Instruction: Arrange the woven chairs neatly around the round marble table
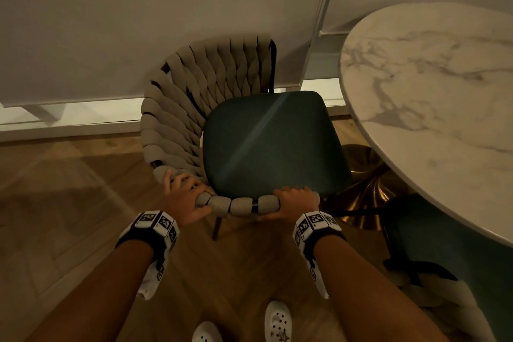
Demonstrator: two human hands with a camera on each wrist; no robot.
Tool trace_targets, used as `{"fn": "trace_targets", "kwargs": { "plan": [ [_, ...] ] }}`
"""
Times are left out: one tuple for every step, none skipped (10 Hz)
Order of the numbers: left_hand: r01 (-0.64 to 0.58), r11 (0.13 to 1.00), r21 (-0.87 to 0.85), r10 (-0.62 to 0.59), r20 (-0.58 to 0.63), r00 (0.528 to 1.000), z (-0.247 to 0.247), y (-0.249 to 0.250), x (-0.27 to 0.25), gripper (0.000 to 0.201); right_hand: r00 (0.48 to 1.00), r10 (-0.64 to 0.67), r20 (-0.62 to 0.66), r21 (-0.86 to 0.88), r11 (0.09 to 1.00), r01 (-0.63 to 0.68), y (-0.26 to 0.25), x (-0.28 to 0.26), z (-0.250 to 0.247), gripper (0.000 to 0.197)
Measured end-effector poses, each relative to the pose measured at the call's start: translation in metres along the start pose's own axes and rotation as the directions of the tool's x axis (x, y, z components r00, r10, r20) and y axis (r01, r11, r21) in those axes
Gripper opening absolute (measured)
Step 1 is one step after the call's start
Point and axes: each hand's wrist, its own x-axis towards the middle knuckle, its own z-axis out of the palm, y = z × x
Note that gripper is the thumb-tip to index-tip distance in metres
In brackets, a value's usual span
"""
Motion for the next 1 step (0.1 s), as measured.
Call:
{"fn": "trace_targets", "kwargs": {
  "plan": [
    [0.078, 0.993, 0.089, -0.083, 0.049, 0.995, -0.0131, 0.0061, -0.0045, 0.06, 1.0, 0.002, -0.008, 0.114, 0.994, -0.002, -0.0043, -0.0102, -0.0054, 0.072]
  ]
}}
